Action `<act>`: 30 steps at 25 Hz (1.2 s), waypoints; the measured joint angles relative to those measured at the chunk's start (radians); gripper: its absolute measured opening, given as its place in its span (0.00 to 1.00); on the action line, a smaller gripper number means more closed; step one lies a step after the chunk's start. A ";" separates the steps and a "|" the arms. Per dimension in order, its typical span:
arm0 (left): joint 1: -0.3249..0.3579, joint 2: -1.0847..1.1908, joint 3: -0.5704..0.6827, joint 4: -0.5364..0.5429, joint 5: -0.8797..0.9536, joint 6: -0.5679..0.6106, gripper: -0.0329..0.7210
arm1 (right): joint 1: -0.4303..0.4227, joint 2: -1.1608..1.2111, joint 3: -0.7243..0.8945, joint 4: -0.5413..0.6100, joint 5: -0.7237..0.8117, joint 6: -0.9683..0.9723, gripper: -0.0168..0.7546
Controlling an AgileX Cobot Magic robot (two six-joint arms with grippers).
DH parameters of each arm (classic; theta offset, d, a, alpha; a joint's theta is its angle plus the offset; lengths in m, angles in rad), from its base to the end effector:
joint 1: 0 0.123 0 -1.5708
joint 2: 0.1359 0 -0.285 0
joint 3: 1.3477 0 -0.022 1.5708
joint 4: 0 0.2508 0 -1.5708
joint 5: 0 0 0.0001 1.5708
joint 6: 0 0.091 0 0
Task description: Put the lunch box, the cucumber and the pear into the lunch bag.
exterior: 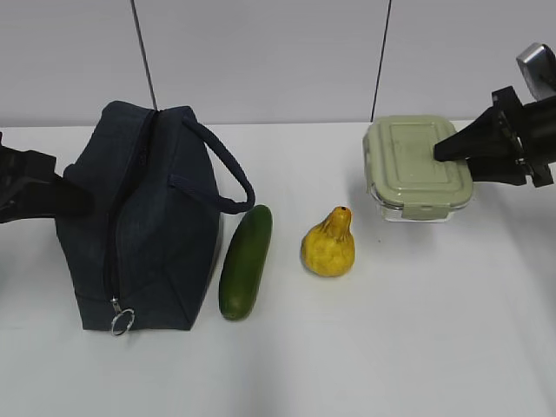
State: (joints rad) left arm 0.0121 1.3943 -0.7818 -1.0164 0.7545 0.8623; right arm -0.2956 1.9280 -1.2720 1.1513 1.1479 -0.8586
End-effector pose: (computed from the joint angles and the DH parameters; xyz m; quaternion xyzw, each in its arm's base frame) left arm 0.2579 -0.0499 0.2394 0.0809 0.9122 -0.2917 0.2761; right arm 0.3772 -0.0356 0.2089 0.0164 0.8756 0.4346 0.2100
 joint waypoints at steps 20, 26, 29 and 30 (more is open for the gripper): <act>0.000 0.000 0.000 0.000 -0.001 0.000 0.04 | 0.298 -0.025 -0.116 0.189 0.010 0.042 0.47; 0.000 0.000 0.000 0.000 -0.001 0.000 0.04 | 0.378 -0.025 -0.194 0.247 0.011 0.046 0.47; 0.000 0.000 0.000 0.000 -0.001 0.000 0.04 | 0.421 -0.025 -0.215 0.254 0.014 0.046 0.47; 0.000 0.000 0.000 0.000 -0.002 0.000 0.04 | 0.446 -0.025 -0.220 0.256 0.014 0.046 0.47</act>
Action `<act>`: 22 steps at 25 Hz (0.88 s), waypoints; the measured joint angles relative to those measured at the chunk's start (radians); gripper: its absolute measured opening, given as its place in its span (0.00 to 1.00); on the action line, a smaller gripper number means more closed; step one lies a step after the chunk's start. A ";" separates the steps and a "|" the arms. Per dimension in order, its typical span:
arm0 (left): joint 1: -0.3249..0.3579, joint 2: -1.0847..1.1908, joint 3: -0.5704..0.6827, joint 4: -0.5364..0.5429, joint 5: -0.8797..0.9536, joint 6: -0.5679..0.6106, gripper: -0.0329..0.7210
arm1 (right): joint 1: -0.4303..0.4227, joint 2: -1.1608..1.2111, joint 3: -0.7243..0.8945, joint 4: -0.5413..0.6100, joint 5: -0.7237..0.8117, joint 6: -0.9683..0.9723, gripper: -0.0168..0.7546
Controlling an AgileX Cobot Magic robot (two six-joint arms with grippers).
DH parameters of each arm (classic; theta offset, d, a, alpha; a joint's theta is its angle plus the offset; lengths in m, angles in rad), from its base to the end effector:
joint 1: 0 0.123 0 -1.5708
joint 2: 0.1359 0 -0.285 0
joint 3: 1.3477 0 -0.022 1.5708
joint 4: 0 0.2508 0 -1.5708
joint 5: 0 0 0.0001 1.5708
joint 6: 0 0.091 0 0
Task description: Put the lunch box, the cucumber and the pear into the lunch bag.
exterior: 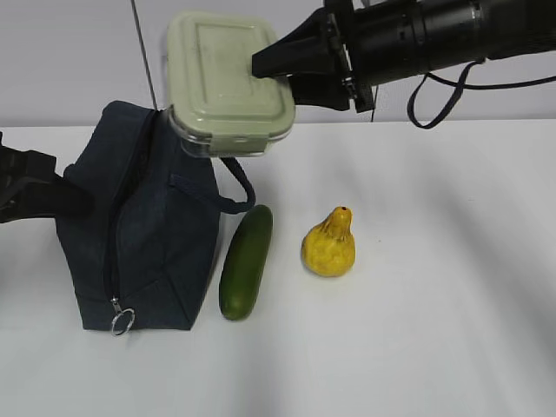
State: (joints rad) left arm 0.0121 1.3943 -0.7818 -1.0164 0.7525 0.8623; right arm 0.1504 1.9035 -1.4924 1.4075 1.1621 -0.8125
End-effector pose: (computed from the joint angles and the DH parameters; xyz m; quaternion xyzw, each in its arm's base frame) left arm 0.2580 -0.0498 0.2394 0.0805 0.9122 -0.2911 0.2768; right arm 0.3864 0.1419 0.2940 -0.1473 0.7825 0.5608 0.2269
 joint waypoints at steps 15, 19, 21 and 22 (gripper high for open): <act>-0.001 0.000 0.000 -0.002 -0.005 0.000 0.04 | 0.213 0.015 -0.004 0.100 -0.201 -0.052 0.47; -0.001 0.000 0.000 -0.004 -0.006 0.000 0.04 | 0.237 0.065 -0.006 0.224 -0.227 -0.120 0.47; -0.001 0.000 0.000 -0.005 -0.006 0.000 0.04 | 0.239 0.083 -0.007 0.268 -0.237 -0.138 0.47; -0.001 0.000 0.000 -0.005 -0.006 0.000 0.04 | 0.240 0.095 -0.009 0.286 -0.254 -0.145 0.47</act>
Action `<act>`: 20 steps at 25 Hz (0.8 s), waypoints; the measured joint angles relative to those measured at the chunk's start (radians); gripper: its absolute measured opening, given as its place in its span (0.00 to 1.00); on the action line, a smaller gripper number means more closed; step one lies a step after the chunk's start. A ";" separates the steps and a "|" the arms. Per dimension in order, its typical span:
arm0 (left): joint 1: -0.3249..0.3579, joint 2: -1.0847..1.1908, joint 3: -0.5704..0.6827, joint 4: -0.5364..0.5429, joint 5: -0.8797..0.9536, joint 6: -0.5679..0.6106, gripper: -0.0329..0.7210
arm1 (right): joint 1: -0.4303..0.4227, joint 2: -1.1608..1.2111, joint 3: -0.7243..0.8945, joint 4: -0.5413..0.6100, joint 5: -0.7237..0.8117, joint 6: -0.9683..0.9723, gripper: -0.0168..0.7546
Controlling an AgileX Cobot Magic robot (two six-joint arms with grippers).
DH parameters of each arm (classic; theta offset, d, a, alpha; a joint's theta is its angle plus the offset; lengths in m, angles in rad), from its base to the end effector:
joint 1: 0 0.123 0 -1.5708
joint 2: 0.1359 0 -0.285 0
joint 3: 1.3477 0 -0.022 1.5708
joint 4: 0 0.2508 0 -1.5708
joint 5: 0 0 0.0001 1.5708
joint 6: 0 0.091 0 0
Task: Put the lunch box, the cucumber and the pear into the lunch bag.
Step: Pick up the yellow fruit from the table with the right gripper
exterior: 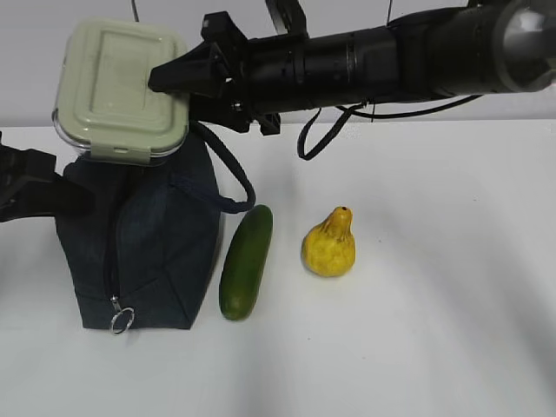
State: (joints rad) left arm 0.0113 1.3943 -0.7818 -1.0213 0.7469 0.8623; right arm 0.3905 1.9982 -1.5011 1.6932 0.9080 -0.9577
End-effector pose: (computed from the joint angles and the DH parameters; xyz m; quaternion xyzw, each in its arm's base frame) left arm 0.2585 -0.0499 0.2396 0.0781 0.9118 -0.2910 0.2791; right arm 0.3851 0.2356 0.2700 -0.1112 0.7524 0.5948 0.2604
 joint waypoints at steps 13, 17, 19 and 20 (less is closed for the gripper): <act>0.000 0.000 0.000 -0.009 -0.002 0.000 0.04 | 0.009 0.059 -0.012 0.029 -0.079 -0.008 0.47; 0.000 0.000 0.000 -0.009 -0.004 0.000 0.04 | 0.009 0.061 -0.012 0.002 -0.081 -0.008 0.47; 0.000 0.000 0.000 -0.010 -0.008 0.000 0.04 | 0.008 0.061 -0.012 -0.035 -0.079 -0.001 0.47; 0.000 0.000 0.000 -0.011 -0.008 0.000 0.04 | 0.008 0.061 -0.012 -0.054 -0.079 0.006 0.47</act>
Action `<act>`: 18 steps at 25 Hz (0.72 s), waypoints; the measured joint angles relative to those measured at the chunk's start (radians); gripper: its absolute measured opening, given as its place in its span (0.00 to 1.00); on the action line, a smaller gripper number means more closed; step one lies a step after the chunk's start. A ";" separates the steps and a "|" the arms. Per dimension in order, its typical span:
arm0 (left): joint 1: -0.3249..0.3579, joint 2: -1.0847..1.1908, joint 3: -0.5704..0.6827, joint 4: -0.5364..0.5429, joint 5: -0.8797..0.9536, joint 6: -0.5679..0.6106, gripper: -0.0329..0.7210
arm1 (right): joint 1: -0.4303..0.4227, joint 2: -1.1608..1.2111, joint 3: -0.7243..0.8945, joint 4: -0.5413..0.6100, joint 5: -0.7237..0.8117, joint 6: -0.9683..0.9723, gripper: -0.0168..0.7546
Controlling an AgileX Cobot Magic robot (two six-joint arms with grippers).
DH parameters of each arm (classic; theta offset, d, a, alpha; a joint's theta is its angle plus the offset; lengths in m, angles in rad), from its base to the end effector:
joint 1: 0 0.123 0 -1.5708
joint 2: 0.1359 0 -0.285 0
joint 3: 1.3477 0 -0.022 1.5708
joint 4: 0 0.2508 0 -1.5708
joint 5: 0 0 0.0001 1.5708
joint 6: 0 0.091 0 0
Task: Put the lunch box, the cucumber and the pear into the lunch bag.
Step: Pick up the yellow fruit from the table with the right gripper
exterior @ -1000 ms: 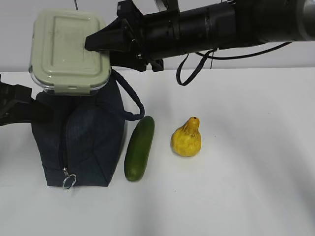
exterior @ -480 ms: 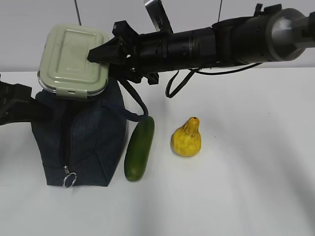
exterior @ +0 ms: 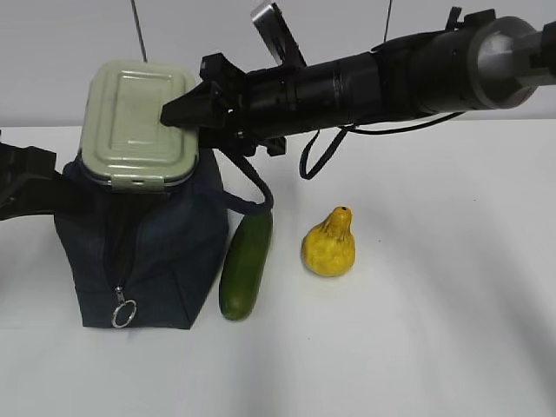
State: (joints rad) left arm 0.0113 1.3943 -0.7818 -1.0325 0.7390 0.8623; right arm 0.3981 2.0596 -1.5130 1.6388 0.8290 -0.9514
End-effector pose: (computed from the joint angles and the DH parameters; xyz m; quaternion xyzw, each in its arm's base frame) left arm 0.2594 -0.0498 0.2401 0.0726 0.9107 -0.2920 0.2829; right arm 0.3965 0.2394 0.2395 -0.0997 0.7857 0.5537 0.2571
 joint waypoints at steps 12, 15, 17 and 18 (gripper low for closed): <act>0.000 0.000 0.000 -0.004 -0.004 0.000 0.04 | -0.001 0.000 -0.005 -0.188 0.001 0.089 0.47; 0.000 0.000 0.000 -0.007 -0.008 0.000 0.04 | -0.001 0.000 -0.005 -0.298 -0.001 0.128 0.47; 0.000 0.000 0.000 -0.008 -0.008 0.000 0.04 | -0.001 0.000 -0.005 -0.347 -0.001 0.148 0.47; 0.000 0.000 0.000 -0.008 -0.008 0.000 0.04 | -0.001 0.000 -0.005 -0.356 -0.003 0.150 0.47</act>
State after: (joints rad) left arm 0.0113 1.3943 -0.7818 -1.0405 0.7311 0.8623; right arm 0.3968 2.0596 -1.5185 1.2824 0.8258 -0.8009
